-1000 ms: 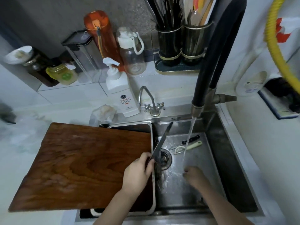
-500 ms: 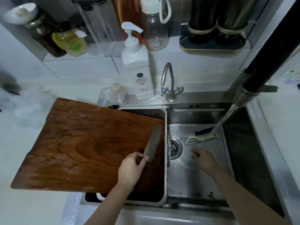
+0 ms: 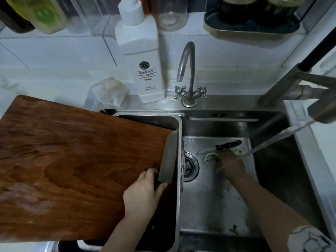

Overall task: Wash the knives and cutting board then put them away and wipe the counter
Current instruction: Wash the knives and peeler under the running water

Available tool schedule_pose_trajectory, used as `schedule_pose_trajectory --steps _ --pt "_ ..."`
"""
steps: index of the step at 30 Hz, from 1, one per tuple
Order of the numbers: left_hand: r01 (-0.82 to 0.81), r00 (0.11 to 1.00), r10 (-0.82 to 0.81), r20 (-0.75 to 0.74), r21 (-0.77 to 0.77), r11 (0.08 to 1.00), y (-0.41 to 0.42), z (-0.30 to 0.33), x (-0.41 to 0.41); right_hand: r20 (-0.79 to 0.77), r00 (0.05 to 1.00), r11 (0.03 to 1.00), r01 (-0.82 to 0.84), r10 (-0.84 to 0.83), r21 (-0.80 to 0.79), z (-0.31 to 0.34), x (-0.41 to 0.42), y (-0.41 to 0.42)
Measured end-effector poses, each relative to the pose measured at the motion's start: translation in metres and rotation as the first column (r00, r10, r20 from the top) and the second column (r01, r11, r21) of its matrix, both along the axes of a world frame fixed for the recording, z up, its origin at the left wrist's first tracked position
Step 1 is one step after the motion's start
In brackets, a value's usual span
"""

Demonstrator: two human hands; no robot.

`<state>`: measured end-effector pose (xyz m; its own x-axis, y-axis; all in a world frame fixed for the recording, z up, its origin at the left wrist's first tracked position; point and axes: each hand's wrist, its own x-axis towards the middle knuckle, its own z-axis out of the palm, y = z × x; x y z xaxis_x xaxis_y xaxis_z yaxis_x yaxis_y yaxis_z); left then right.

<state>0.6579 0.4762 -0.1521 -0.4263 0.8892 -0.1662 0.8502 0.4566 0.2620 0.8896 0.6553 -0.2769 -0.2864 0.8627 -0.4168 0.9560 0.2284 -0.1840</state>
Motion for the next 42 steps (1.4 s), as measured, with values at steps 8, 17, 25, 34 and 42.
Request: schedule_pose_trajectory --steps 8,17,25,34,42 --pt "0.032 0.999 -0.032 -0.007 -0.002 0.999 0.001 -0.005 0.004 0.079 0.995 0.998 0.055 -0.057 0.017 0.012 -0.011 -0.029" --pt "-0.074 0.968 0.005 0.252 0.263 0.962 0.035 0.045 0.039 -0.447 0.728 0.854 0.443 -0.52 -0.272 0.073 -0.004 -0.06" --pt "-0.084 0.708 0.071 0.703 -0.016 0.996 0.079 0.029 0.104 -0.589 0.468 0.743 0.526 -0.659 -0.414 0.121 0.005 -0.088" --pt "-0.129 0.126 0.209 0.97 -0.193 0.973 0.115 0.018 0.146 -0.661 0.392 0.729 0.58 -0.64 -0.363 0.147 0.032 -0.095" --pt "-0.191 0.209 0.134 0.969 -0.094 0.977 0.114 0.026 0.151 -0.665 0.371 0.728 0.558 -0.648 -0.398 0.15 0.036 -0.096"
